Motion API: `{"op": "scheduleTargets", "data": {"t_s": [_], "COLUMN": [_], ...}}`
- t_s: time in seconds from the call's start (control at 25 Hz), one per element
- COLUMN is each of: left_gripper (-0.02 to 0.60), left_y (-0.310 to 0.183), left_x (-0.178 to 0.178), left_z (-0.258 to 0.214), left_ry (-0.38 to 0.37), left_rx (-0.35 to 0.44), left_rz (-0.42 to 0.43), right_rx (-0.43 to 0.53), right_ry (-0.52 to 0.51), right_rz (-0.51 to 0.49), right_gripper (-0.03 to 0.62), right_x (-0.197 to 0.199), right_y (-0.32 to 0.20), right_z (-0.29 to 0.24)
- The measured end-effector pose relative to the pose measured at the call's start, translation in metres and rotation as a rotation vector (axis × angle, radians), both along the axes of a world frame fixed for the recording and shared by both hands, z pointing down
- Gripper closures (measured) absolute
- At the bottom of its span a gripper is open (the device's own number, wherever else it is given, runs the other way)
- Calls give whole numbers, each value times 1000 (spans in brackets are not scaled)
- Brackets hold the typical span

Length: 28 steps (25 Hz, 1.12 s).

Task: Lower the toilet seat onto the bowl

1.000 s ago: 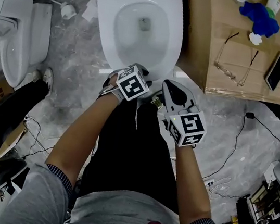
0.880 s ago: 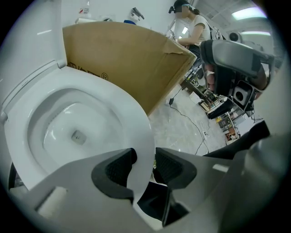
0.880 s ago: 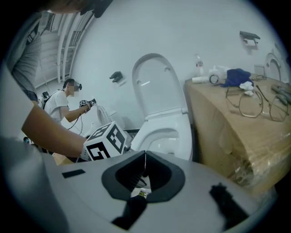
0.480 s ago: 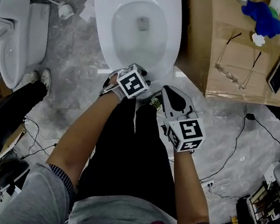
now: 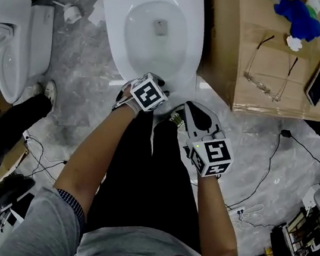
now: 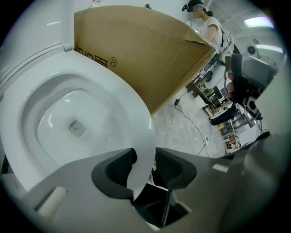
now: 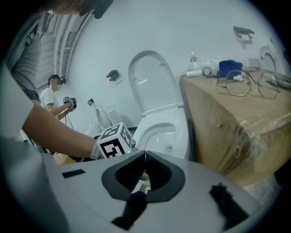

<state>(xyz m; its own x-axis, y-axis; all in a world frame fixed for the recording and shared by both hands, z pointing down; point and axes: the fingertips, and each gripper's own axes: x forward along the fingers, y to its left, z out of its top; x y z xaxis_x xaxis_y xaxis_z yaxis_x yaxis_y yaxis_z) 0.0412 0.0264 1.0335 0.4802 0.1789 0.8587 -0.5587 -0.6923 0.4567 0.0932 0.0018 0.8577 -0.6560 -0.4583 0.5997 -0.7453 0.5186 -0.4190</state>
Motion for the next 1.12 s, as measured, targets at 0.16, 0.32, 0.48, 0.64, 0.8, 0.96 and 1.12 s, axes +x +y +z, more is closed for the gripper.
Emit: {"op": "scheduleTargets", "data": {"t_s": [0.16, 0.32, 0.48, 0.64, 0.8, 0.96, 1.12], "left_gripper": [405, 405, 407, 420, 436, 449, 469], "left_y": [-7, -8, -22, -55, -74, -87, -92], "left_x": [1, -2, -6, -11, -19, -29, -33], "left_z": [-10, -34, -96, -186, -292, -386, -470], "left_ry": [16, 31, 72, 167, 256, 319, 393], "left_rx": [13, 40, 119, 274, 422, 545, 661], "left_rz": [-30, -61, -117, -228, -308, -372, -420], "right_rx": [7, 28, 63, 161, 224, 285, 360], "right_ry": [-3, 0, 1, 14, -48, -126, -153], "right_rz": [3, -11, -32, -90, -126, -132, -174], "right_gripper": [579, 579, 579, 579, 579, 579, 580], "right_x": [2, 2, -1, -7, -15, -21, -33], "right_y": [0, 0, -6, -27, -38, -50, -57], "right_z": [-2, -16, -51, -106, -179, -250, -313]}}
